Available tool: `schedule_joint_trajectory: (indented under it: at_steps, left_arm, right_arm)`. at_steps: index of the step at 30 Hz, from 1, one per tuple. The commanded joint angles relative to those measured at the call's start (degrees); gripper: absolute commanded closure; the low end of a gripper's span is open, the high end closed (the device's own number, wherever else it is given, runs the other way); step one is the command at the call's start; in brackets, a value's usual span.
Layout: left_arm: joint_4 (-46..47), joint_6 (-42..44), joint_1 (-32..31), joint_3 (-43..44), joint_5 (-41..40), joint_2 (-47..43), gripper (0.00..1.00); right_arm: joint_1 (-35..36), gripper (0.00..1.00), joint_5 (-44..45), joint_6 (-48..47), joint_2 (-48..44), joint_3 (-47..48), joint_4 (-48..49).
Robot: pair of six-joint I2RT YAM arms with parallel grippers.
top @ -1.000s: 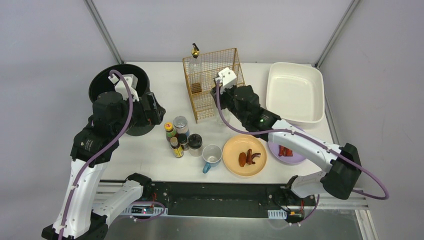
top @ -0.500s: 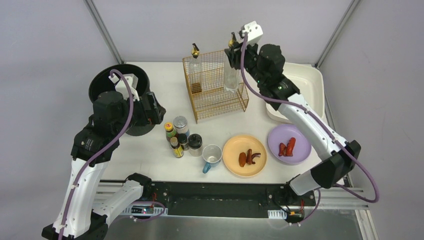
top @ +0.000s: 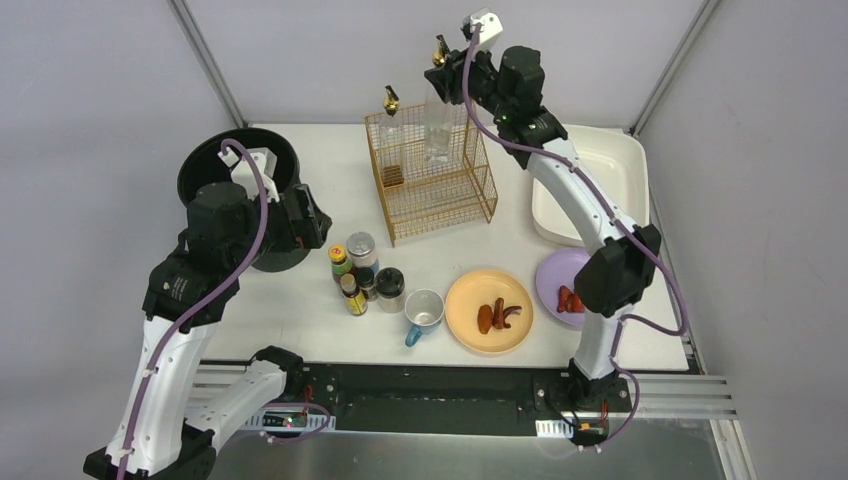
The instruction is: Clear the kitchen counter
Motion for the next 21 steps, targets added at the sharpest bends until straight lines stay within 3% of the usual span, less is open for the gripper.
schedule_joint_trajectory:
  at_steps: [1,14,21]
  left_arm:
    - [1.99,1.08,0.37,-0.66,-0.80,0.08,0.00]
    - [2.24,1.65,0.37,-1.10,-0.67,0.97,0.00]
    - [2.40,1.96,0.30,-1.37,-0.39,1.14,0.00]
  right_arm:
    - [-1.17,1.00,-5.62,3.99,1.08,10.45,11.16]
    - [-1.54,1.00,-7.10,5.03,7.73,22.00,9.21]
    - [-2.30,1.00,-9.58,5.21,11.22,21.44,15.77]
